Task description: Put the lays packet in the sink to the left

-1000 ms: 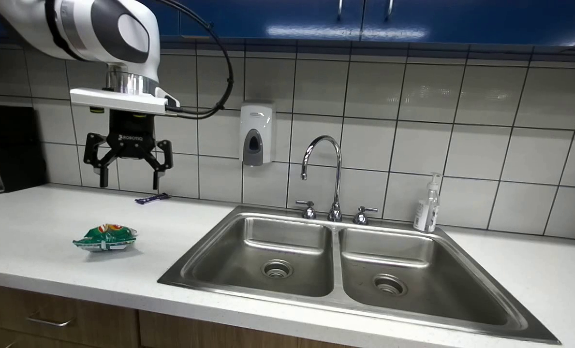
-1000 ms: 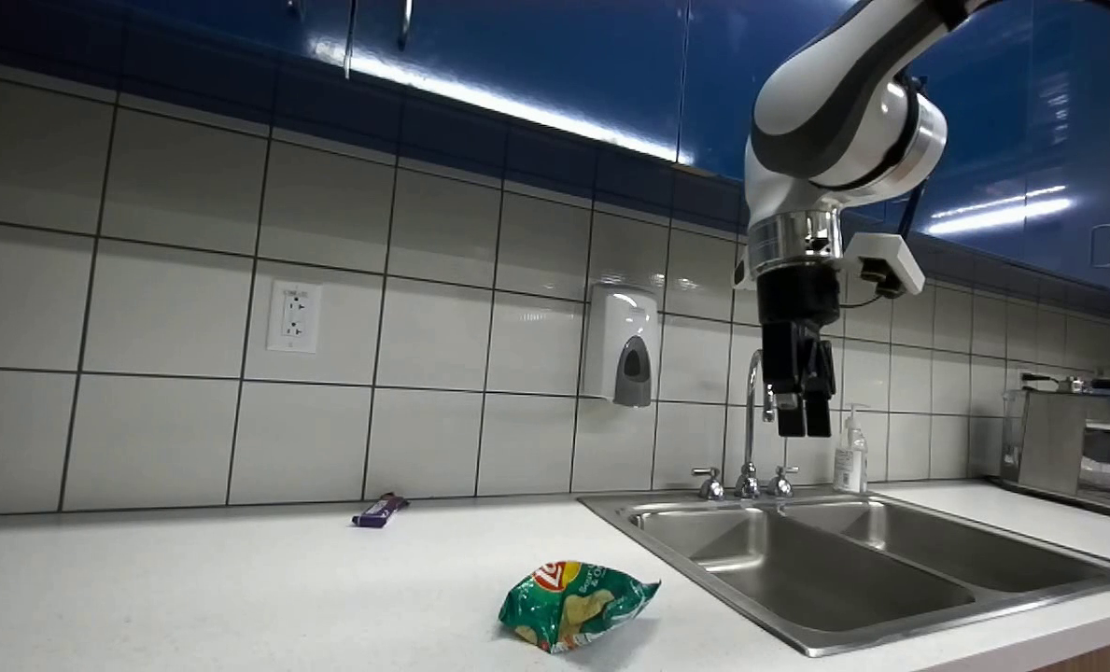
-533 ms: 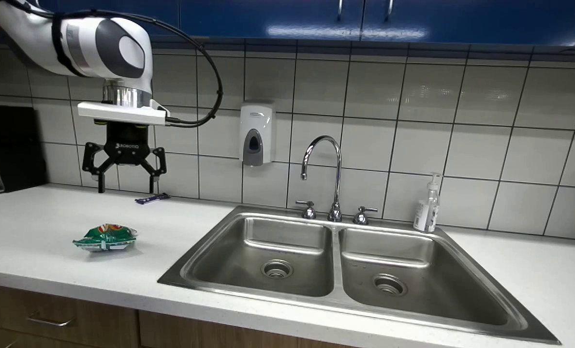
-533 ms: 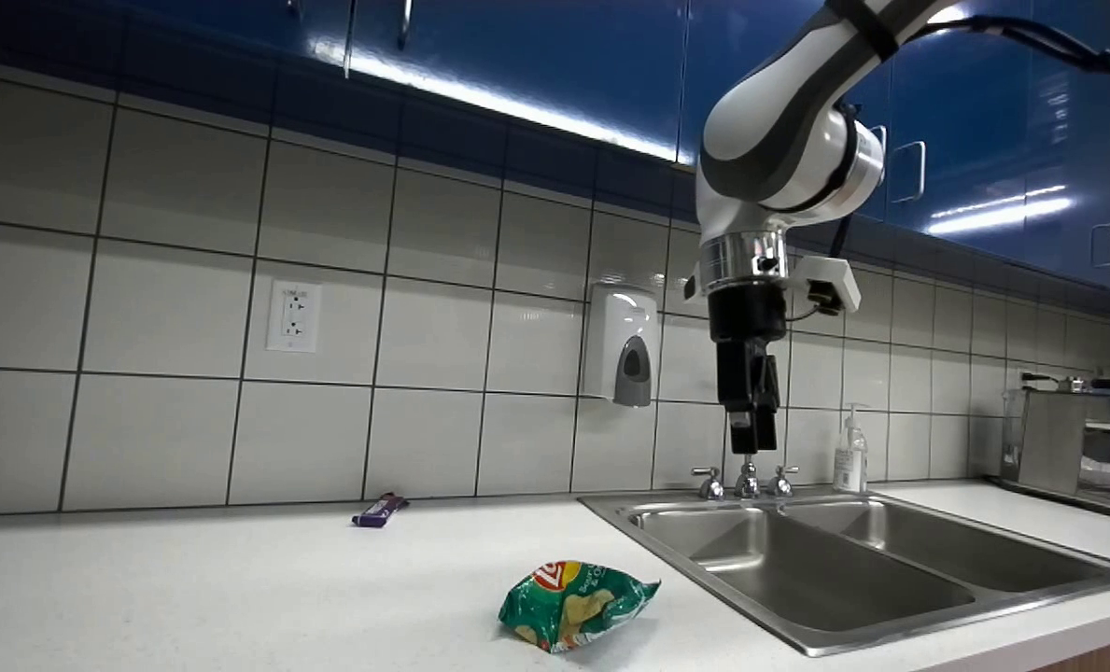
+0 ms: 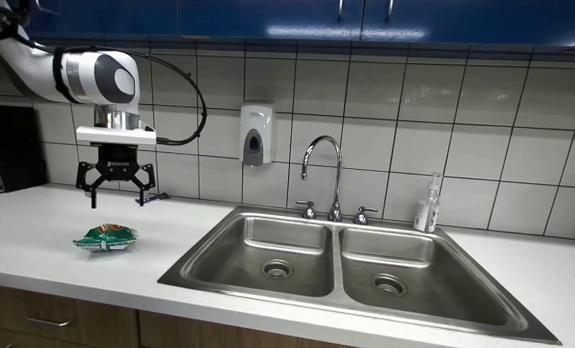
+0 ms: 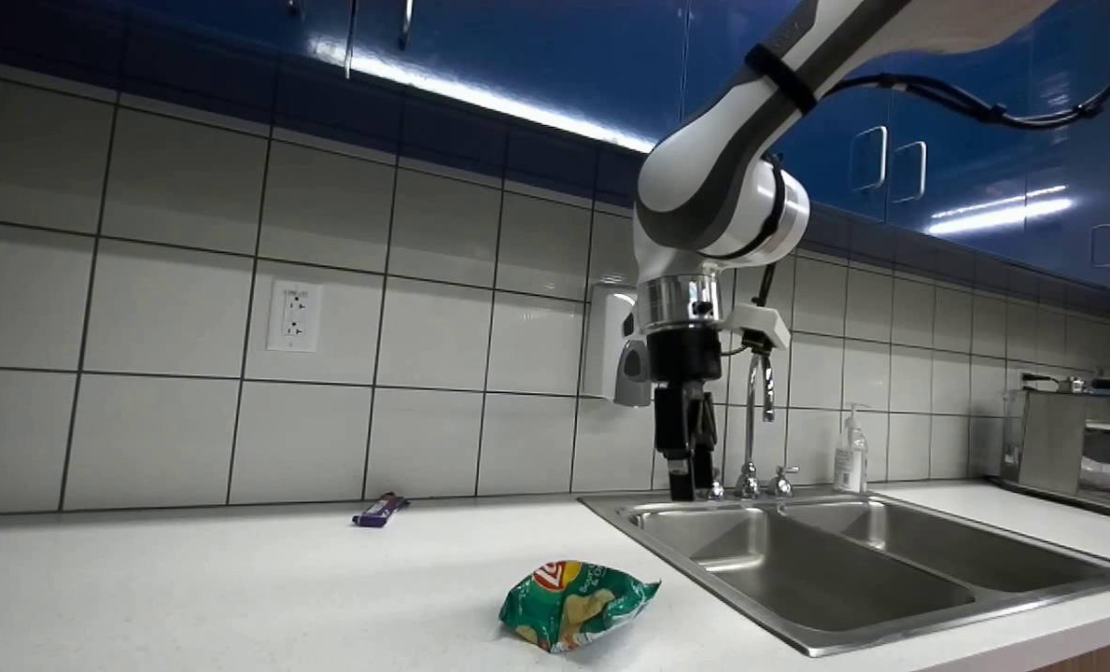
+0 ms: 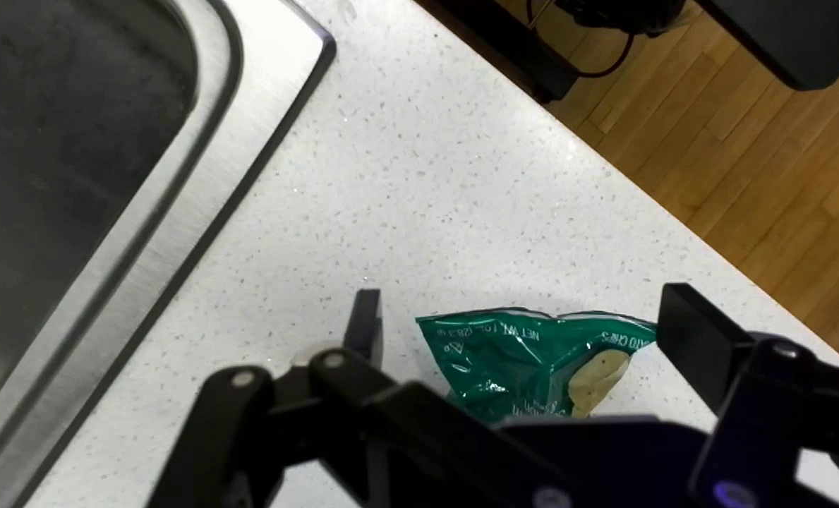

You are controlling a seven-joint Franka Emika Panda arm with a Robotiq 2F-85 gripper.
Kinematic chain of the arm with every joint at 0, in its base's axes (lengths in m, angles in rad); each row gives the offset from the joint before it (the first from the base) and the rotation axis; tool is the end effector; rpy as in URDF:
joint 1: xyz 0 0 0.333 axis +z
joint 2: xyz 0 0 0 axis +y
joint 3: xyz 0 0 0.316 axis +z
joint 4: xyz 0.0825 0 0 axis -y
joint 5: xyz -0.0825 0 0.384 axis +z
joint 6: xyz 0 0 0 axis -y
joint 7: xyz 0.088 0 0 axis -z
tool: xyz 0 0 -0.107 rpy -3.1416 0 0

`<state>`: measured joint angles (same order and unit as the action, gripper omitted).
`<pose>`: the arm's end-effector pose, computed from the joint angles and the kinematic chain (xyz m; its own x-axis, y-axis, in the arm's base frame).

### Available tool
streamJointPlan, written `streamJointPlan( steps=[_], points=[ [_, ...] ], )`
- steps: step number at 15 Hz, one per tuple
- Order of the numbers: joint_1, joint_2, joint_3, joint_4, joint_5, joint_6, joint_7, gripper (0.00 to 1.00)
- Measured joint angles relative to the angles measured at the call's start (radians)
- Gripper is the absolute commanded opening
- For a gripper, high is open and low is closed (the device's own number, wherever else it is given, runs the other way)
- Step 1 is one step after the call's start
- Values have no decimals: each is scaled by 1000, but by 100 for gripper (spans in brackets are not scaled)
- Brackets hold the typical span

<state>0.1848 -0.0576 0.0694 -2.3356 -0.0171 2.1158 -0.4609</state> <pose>0.4641 0.1198 0.3466 0.7371 0.6584 -0.1524 0.6586 -0.7504 -0.0567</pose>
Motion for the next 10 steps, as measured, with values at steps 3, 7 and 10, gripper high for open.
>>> streamJointPlan(
  steps=[3,7,10],
  points=[
    [0,68,19,33,-11,16,0,100],
    [1,139,53,87,-31,18,0,100],
    [4,178,82,126,-49,18,1,100]
  ],
)
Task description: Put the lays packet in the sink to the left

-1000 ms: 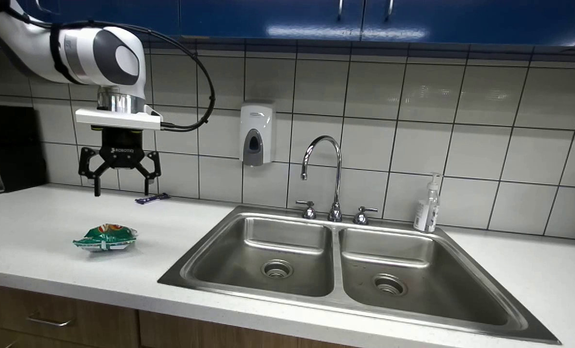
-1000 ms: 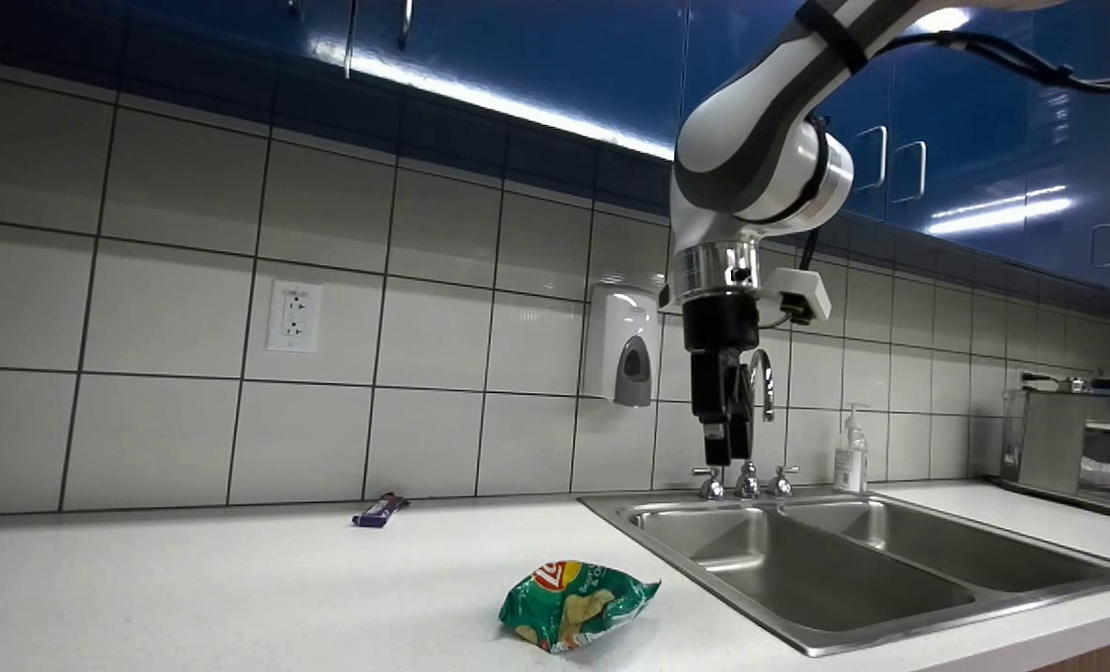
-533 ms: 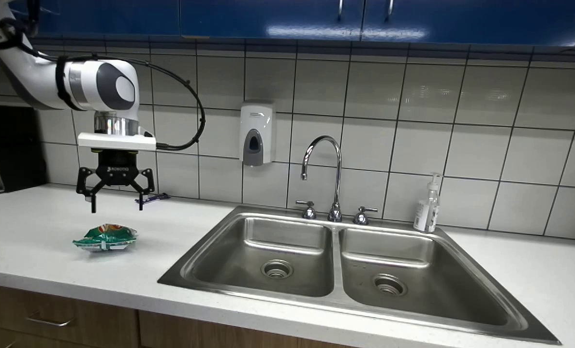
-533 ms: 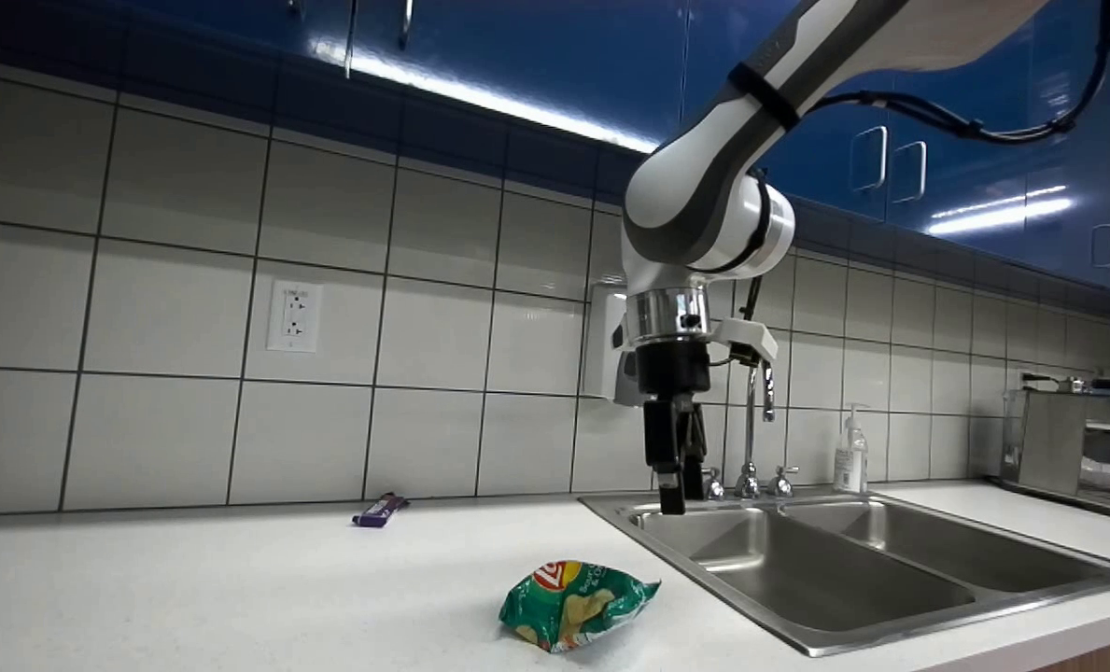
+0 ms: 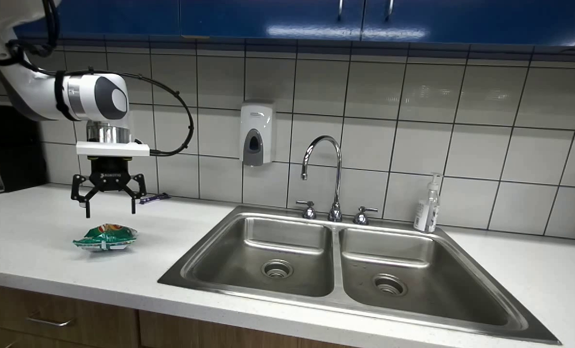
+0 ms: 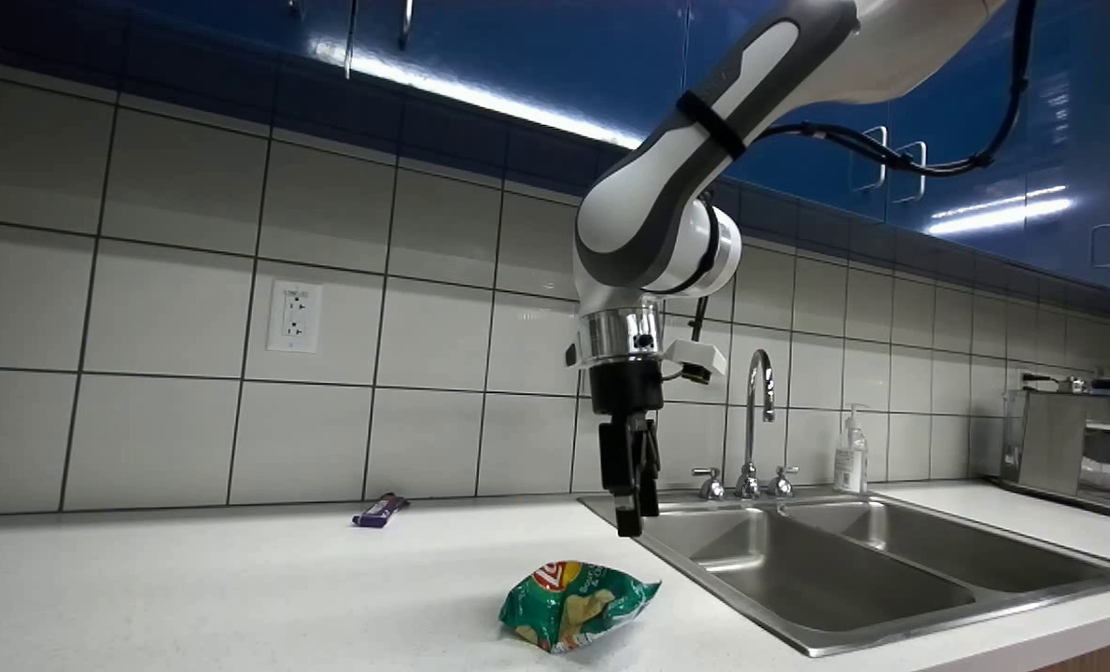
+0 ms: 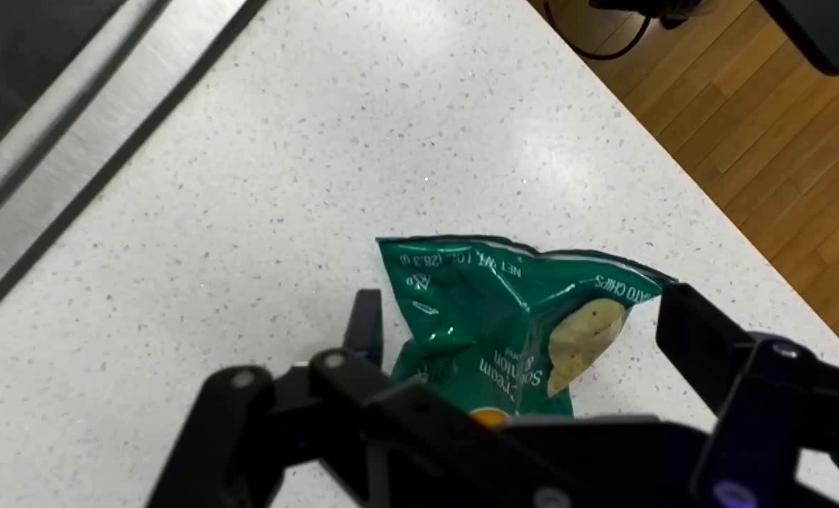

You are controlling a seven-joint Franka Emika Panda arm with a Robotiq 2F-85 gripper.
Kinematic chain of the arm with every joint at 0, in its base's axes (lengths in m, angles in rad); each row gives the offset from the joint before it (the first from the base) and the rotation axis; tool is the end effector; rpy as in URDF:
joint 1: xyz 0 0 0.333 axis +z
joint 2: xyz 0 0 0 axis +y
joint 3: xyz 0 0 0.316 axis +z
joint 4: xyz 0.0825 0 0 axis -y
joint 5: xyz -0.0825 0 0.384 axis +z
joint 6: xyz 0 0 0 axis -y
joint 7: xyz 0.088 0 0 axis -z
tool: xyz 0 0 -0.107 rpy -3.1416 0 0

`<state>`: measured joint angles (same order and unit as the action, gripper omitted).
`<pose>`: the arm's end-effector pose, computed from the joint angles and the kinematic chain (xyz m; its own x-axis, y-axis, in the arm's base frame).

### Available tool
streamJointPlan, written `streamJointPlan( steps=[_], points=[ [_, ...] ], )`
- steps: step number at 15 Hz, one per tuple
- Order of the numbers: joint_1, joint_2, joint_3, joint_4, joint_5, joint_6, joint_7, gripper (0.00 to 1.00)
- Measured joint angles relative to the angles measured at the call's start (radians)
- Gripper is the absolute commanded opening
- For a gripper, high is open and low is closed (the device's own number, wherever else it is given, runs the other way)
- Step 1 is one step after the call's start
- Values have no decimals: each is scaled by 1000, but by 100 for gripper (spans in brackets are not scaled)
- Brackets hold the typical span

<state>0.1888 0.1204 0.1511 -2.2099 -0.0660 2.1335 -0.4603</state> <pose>0.4918 0.1707 0.3108 0.6503 0.7362 -0.1874 0.7406 -0.6693 -0.0596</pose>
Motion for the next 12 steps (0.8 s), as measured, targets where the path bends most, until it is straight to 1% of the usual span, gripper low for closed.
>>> streamJointPlan(
  steps=[4,12],
  points=[
    [14,43,24,43,-18,0,23,100],
    [28,103,32,93,-22,0,99,100]
  ],
)
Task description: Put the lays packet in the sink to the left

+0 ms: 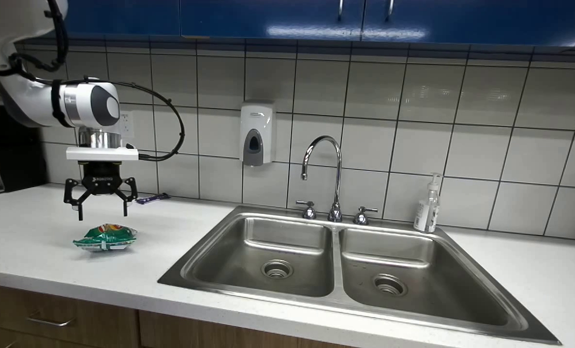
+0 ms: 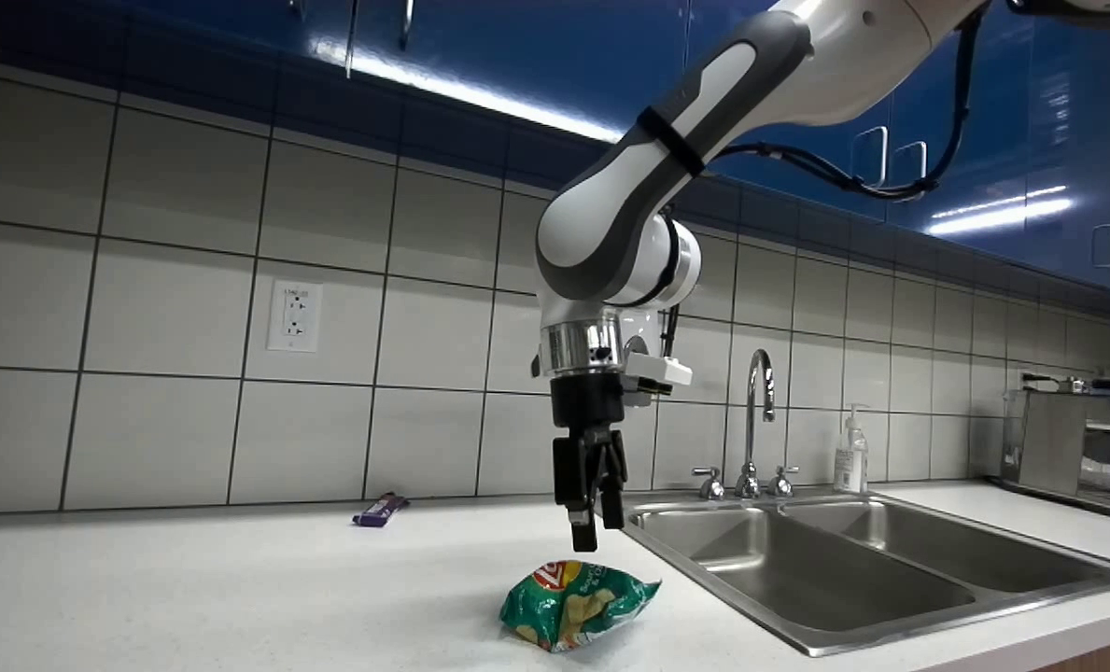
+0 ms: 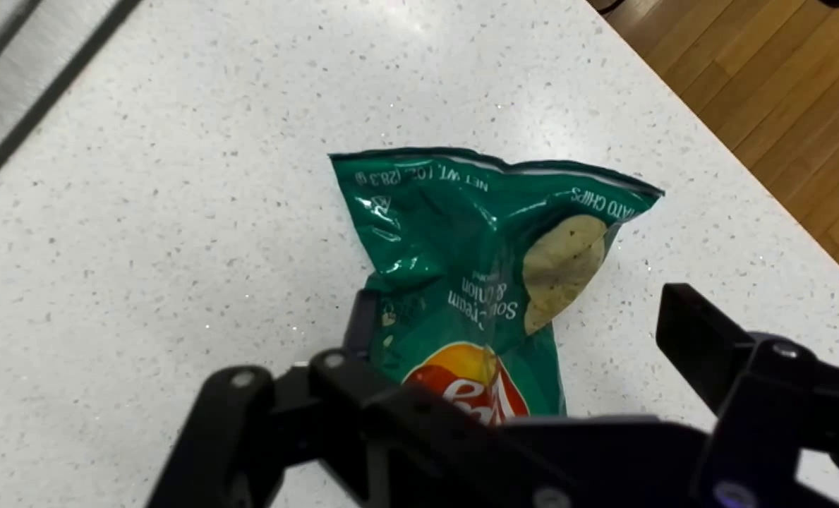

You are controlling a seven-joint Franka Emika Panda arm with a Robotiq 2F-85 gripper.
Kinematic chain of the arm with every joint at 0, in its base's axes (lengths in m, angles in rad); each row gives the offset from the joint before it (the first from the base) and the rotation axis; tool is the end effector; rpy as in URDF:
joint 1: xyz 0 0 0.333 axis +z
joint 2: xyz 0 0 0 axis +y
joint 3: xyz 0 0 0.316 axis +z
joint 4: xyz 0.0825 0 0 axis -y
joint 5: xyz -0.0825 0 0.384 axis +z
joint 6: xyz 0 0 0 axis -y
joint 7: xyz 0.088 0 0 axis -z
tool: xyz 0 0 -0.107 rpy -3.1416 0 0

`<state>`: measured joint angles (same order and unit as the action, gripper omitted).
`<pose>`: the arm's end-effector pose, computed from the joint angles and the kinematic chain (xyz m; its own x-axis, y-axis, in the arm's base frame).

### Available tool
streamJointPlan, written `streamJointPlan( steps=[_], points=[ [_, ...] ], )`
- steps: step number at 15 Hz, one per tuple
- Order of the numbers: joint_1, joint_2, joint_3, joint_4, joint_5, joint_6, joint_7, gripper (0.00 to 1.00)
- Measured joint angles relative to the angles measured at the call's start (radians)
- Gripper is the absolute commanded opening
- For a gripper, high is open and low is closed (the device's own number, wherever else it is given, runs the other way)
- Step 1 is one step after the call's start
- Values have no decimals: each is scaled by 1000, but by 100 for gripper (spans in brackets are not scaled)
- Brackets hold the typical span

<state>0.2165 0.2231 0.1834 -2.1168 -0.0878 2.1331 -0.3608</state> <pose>0.5067 0.2090 0.2943 0.6691 0.7167 -0.1964 0.7233 -0.6888 -0.0495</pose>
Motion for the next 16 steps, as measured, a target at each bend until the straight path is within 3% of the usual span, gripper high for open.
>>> streamJointPlan(
  steps=[11,13,14,15,16],
  points=[
    [0,55,0,26,0,-2,18,100],
    [0,60,0,27,0,-2,18,93],
    [0,63,0,28,0,-2,18,95],
    [0,67,0,29,0,-2,18,91],
    [0,70,0,29,0,-2,18,71]
  ],
)
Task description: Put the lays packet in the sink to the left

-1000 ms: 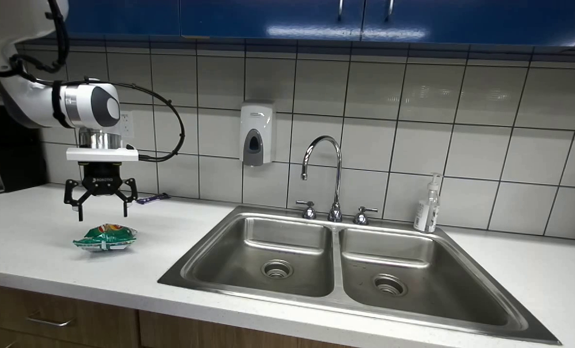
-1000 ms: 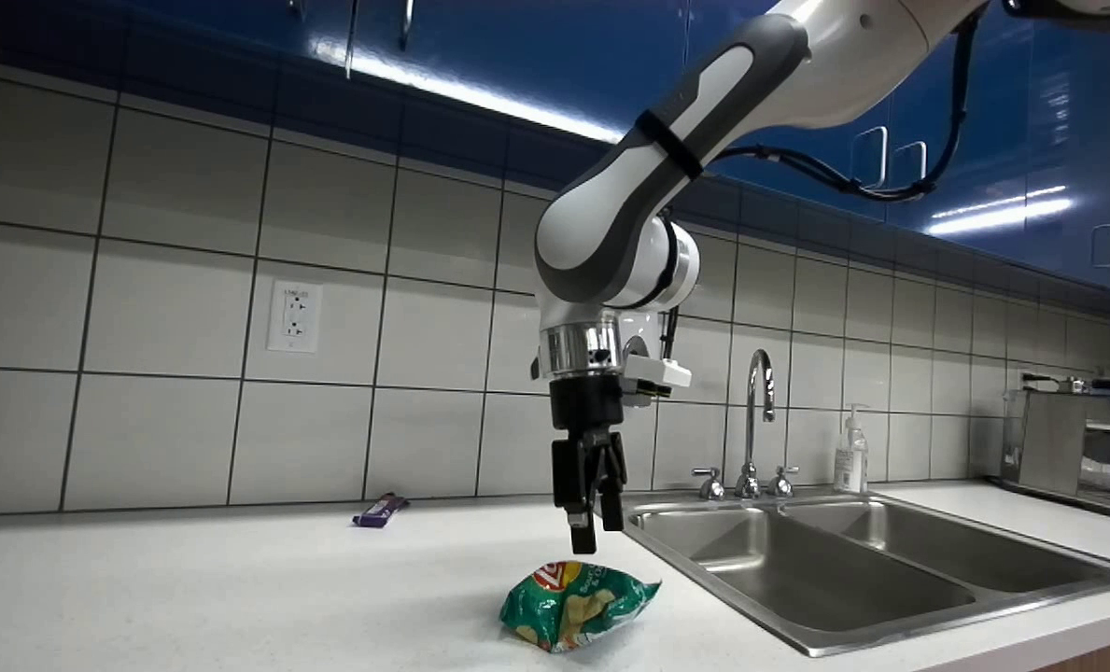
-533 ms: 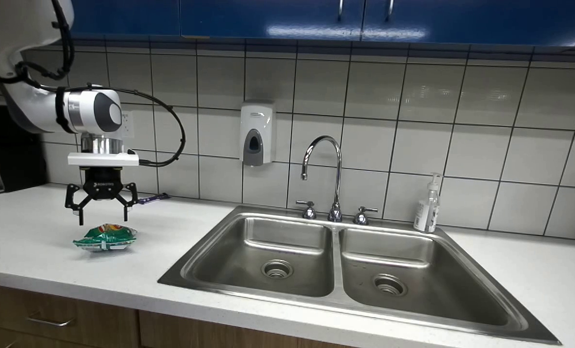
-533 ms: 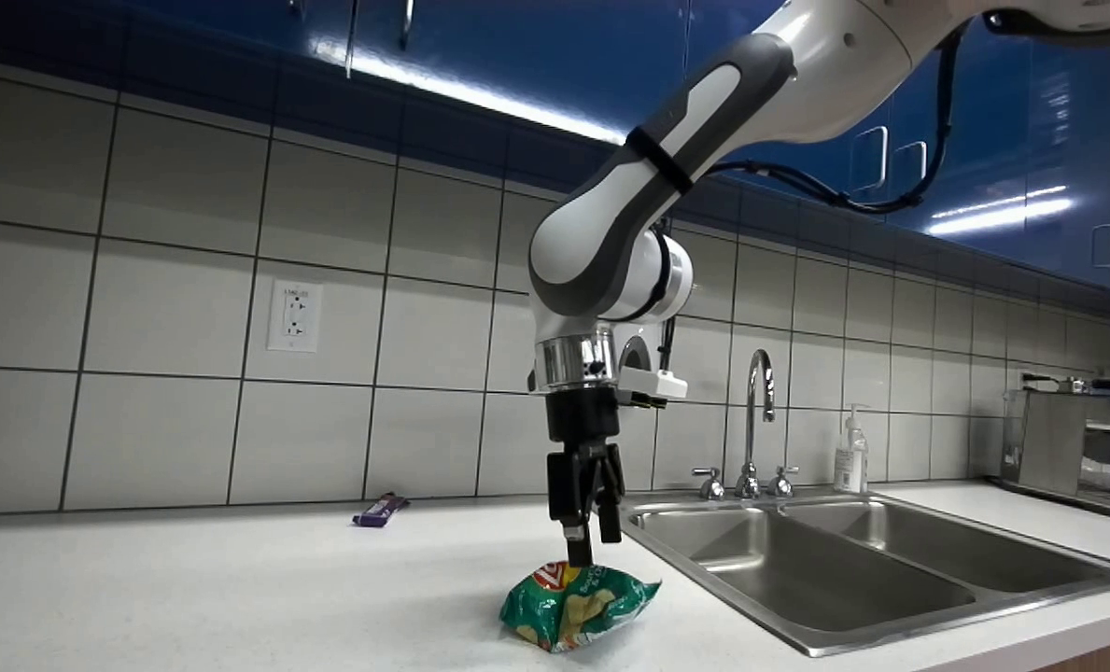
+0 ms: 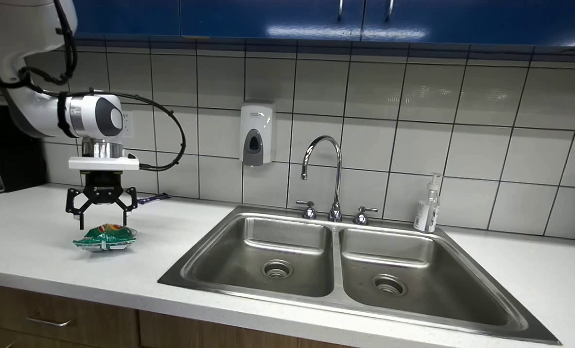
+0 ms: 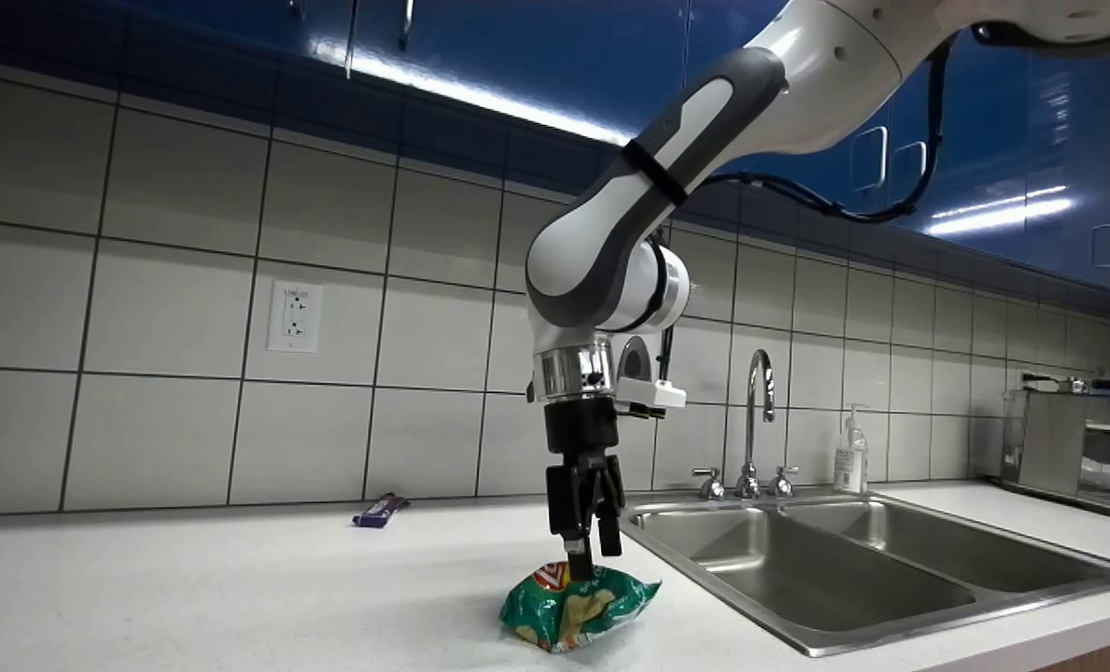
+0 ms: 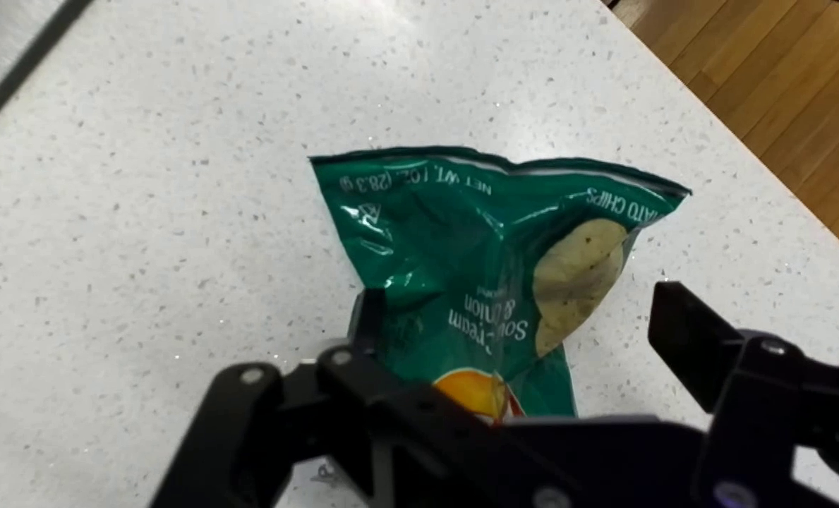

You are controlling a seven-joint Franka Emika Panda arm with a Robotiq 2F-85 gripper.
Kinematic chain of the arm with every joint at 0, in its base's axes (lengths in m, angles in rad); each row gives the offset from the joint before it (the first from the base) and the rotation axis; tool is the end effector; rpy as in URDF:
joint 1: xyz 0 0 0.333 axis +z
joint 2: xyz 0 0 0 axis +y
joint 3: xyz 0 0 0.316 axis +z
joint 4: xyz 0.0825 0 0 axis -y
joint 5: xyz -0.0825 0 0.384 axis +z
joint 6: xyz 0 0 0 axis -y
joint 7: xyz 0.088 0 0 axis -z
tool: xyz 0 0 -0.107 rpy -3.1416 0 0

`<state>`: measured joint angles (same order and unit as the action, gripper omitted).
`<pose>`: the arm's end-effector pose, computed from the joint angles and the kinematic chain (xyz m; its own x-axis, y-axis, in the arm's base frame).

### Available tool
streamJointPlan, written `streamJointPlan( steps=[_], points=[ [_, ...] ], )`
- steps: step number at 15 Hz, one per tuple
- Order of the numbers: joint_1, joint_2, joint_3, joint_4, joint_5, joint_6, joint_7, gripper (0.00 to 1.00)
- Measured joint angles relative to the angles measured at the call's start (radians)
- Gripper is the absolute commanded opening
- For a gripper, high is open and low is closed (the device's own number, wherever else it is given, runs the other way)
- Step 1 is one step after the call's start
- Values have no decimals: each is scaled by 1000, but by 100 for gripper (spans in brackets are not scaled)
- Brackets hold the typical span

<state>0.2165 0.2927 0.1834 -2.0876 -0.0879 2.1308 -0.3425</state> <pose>0.5122 0.2114 0.2678 0.6740 0.7021 -0.2299 0.7074 -0.7030 -0.0731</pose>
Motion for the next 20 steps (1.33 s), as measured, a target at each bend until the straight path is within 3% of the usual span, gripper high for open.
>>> streamJointPlan(
  steps=[1,8,10,20],
  points=[
    [0,2,0,0,0,0,0,68],
    [0,14,0,2,0,0,0,11],
    [0,16,0,3,0,0,0,0],
    [0,25,0,13,0,-3,0,0]
  ],
)
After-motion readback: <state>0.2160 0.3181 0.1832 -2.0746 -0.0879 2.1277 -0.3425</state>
